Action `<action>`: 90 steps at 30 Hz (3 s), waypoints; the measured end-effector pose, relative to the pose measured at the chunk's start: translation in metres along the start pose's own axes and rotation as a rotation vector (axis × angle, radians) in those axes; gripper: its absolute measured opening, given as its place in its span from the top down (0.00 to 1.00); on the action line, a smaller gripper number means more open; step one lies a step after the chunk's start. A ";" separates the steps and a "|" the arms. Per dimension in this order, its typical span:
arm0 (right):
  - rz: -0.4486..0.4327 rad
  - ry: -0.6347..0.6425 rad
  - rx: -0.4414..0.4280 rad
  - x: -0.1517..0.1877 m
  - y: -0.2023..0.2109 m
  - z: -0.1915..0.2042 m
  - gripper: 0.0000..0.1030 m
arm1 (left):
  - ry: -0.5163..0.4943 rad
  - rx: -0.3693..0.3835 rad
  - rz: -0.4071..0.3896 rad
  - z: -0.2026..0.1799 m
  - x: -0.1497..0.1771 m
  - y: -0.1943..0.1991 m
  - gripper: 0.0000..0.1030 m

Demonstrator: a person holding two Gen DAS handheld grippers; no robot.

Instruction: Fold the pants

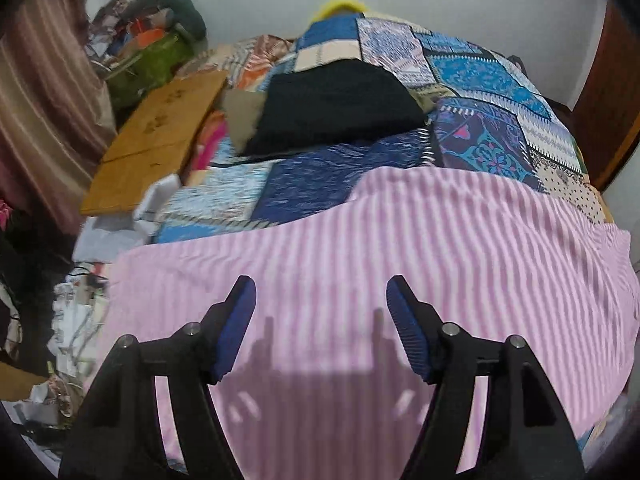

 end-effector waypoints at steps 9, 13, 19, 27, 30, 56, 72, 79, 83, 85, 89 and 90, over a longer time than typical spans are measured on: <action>-0.027 -0.021 0.003 -0.059 -0.072 -0.048 0.48 | 0.016 -0.035 0.107 -0.029 -0.002 -0.075 0.34; 0.034 -0.069 0.001 -0.058 -0.112 -0.066 0.48 | 0.042 -0.086 0.071 -0.024 0.001 -0.083 0.14; 0.006 -0.097 -0.076 -0.055 -0.124 -0.069 0.75 | 0.055 -0.091 0.069 -0.022 0.003 -0.084 0.12; -0.112 0.062 0.045 -0.078 -0.106 -0.061 0.93 | 0.017 -0.137 0.050 -0.025 0.003 -0.084 0.12; -0.093 0.054 0.107 -0.087 -0.122 -0.074 0.94 | 0.023 -0.139 0.048 -0.024 0.003 -0.084 0.10; 0.070 -0.225 0.037 0.041 -0.027 -0.085 0.58 | -0.187 0.108 0.014 -0.150 0.034 0.012 0.13; -0.040 -0.112 0.073 0.037 -0.011 -0.082 0.96 | -0.113 0.117 0.061 -0.148 0.048 -0.008 0.05; 0.050 -0.087 0.119 0.047 -0.023 -0.104 0.96 | -0.131 0.101 0.053 -0.144 0.045 -0.010 0.03; 0.110 -0.086 0.150 0.054 -0.025 -0.106 0.96 | -0.183 0.097 0.052 -0.148 0.043 0.005 0.12; 0.086 -0.123 0.138 0.050 -0.014 -0.110 0.94 | -0.209 0.112 0.038 -0.155 0.043 0.015 0.13; 0.024 -0.188 0.136 0.041 0.012 -0.111 0.65 | -0.266 0.167 -0.003 -0.187 0.035 0.038 0.12; 0.006 -0.198 0.132 0.040 0.018 -0.109 0.63 | -0.273 0.185 -0.009 -0.195 0.033 0.042 0.12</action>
Point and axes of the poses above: each gripper's, at about its wrist camera, not at the fingertips, and y roughly against the way its jaws point, z to its left, x to its underside, the point moved 7 cm from there along -y, roughly the way its jaws point, and after that the axes turned 7 degrees about -z, right-handed, at the moved point
